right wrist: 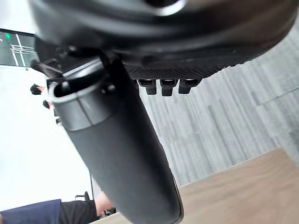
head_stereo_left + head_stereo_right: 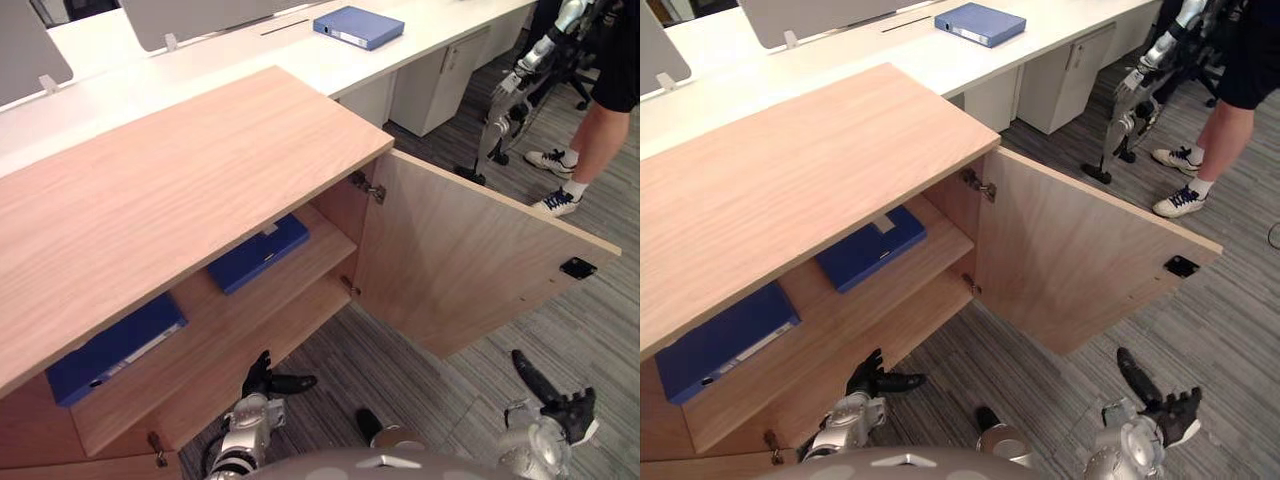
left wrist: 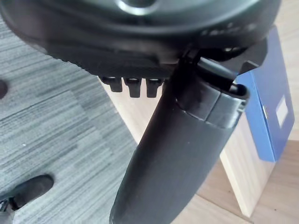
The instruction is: Walk over to the cabinet, pick up the folder, carry it to the office cabinet, place the folder inside the office cabinet, then close the office cabinet door
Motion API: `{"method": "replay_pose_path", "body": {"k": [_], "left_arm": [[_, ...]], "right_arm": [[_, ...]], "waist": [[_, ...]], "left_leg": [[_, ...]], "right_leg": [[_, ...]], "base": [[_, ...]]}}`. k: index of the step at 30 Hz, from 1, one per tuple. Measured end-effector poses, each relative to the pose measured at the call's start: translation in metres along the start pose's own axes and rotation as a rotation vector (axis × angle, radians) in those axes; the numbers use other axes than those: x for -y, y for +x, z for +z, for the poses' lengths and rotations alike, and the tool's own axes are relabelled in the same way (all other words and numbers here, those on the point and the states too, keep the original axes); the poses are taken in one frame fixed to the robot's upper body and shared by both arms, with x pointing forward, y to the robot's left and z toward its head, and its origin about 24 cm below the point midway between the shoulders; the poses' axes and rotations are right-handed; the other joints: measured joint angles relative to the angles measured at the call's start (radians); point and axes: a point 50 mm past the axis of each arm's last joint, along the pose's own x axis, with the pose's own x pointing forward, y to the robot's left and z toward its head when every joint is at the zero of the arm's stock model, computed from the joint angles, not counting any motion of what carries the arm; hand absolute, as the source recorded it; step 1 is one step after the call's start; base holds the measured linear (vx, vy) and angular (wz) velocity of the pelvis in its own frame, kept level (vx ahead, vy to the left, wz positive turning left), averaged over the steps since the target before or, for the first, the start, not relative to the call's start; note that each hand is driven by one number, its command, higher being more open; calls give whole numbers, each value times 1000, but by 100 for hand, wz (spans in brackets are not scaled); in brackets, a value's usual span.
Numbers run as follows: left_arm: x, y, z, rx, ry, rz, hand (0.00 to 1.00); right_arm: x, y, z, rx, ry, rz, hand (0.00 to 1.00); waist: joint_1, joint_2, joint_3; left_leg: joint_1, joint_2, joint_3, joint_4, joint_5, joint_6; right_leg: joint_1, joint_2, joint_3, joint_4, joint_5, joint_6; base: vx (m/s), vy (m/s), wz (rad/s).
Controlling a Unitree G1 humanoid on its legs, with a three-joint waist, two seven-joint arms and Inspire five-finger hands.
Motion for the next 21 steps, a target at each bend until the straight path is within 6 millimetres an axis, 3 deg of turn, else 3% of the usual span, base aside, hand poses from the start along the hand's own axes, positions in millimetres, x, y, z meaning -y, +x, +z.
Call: {"method": "replay_pose_path", "body": {"k": [5, 7, 12, 15, 21], "left_arm": [[1, -2, -6, -15, 39, -18, 100], [2, -2, -10, -27, 83, -36, 100], [2, -3, -15, -39, 194, -88, 100], [-4, -4, -19, -51, 243, -90, 100], [-27, -5, -24, -69, 313, -59, 100]], "right_arm": [[-28, 11, 25, 92, -5, 79, 100], [-41, 18, 45, 170, -67, 141, 100], [-65, 27, 80, 312, -225, 308, 100], [-75, 28, 88, 348, -263, 361, 100], [-83, 33, 87, 339, -326, 391, 100]], "waist": [[-2, 21, 8], [-1, 33, 8], [-3, 33, 14], [-3, 25, 20], [-5, 14, 27]], "left_leg": [[-27, -4, -23, 0, 3, 4], [-43, -7, -31, 0, 12, 17], [-64, -24, -91, 0, 16, 23], [-77, -32, -121, 1, 17, 25], [-100, -36, -186, 1, 22, 33]], "right_leg": [[-20, 0, 14, -12, 19, 5], [-29, -3, 12, -21, 26, 9], [-31, -19, -16, -43, 32, 11], [-31, -29, -30, -57, 35, 13], [-31, -41, -66, -78, 44, 13]], "base": [[-37, -75, -8], [-20, -65, 5], [-20, -55, 17], [-5, -35, 15], [27, -35, 14]]}}
